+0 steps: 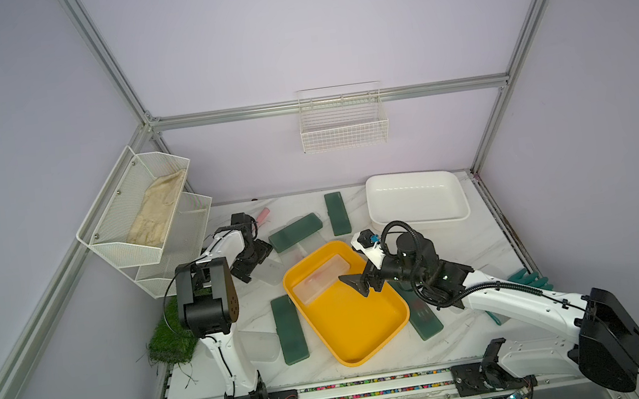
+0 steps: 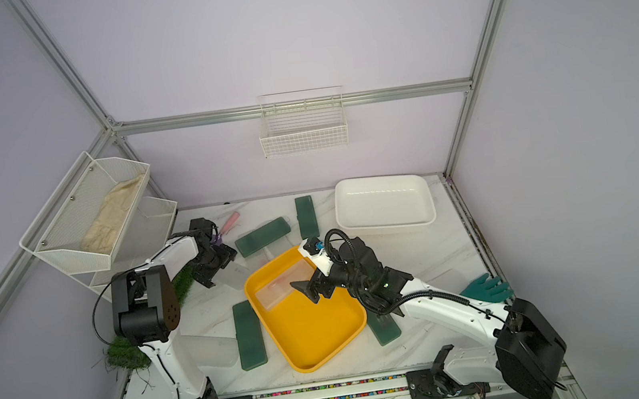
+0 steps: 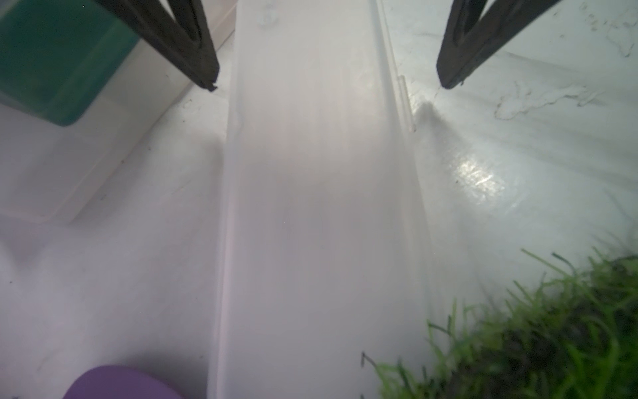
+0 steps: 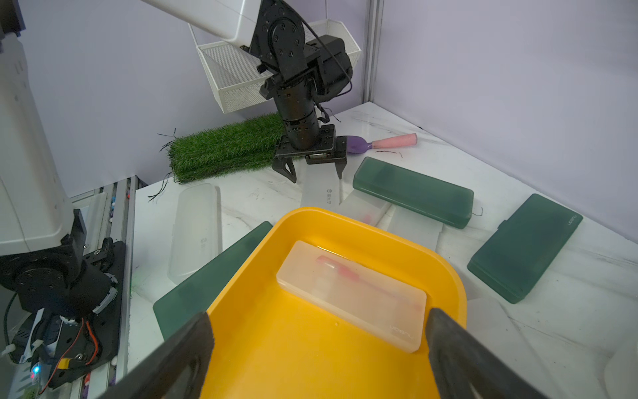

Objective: Place the pencil cases by color into the storage box
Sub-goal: Pick up the pencil case from the center of the board.

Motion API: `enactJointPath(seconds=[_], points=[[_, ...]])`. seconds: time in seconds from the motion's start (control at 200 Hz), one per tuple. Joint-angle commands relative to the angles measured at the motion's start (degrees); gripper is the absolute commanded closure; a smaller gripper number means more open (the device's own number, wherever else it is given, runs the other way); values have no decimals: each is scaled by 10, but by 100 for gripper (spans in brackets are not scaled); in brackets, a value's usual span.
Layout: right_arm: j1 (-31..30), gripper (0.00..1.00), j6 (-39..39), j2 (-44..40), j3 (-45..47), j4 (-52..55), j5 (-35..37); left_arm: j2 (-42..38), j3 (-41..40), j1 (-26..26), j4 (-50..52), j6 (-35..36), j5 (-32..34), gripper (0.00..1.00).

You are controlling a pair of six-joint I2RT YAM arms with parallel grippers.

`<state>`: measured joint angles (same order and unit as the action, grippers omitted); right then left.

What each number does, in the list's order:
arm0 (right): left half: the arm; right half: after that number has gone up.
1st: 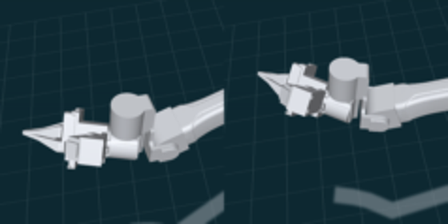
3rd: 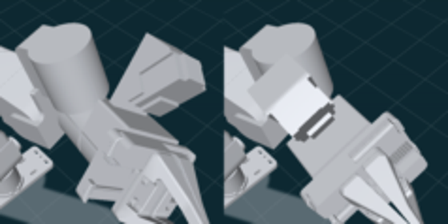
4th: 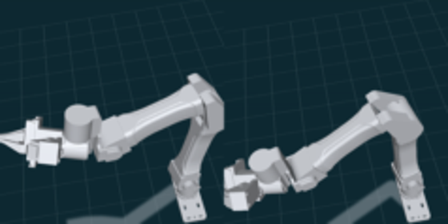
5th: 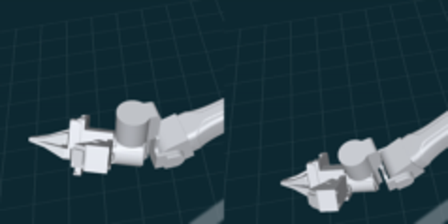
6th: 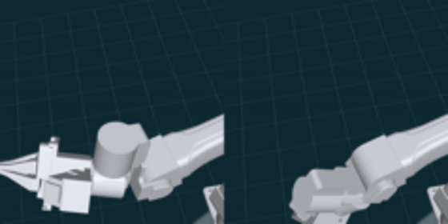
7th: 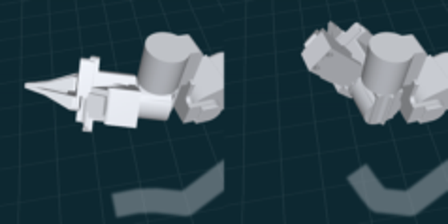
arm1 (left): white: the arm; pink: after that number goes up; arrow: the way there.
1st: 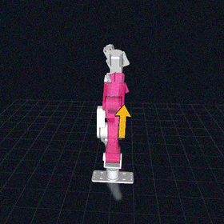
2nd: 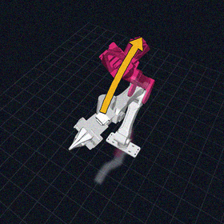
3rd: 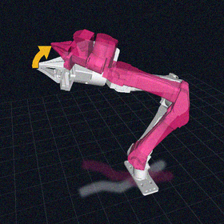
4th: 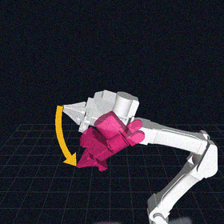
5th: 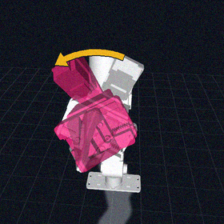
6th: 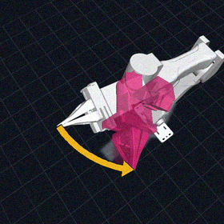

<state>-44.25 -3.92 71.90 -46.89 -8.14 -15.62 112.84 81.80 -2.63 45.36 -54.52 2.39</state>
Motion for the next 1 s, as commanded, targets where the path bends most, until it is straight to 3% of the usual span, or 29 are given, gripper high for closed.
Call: enactJointPath(seconds=[0.0, 0.99], points=[[-1, 3, -5, 4, -10, -9, -12, 9, -11, -6, -17, -9, 12, 0], [-2, 3, -1, 38, -23, -3, -17, 69, -3, -13, -28, -8, 16, 3]])
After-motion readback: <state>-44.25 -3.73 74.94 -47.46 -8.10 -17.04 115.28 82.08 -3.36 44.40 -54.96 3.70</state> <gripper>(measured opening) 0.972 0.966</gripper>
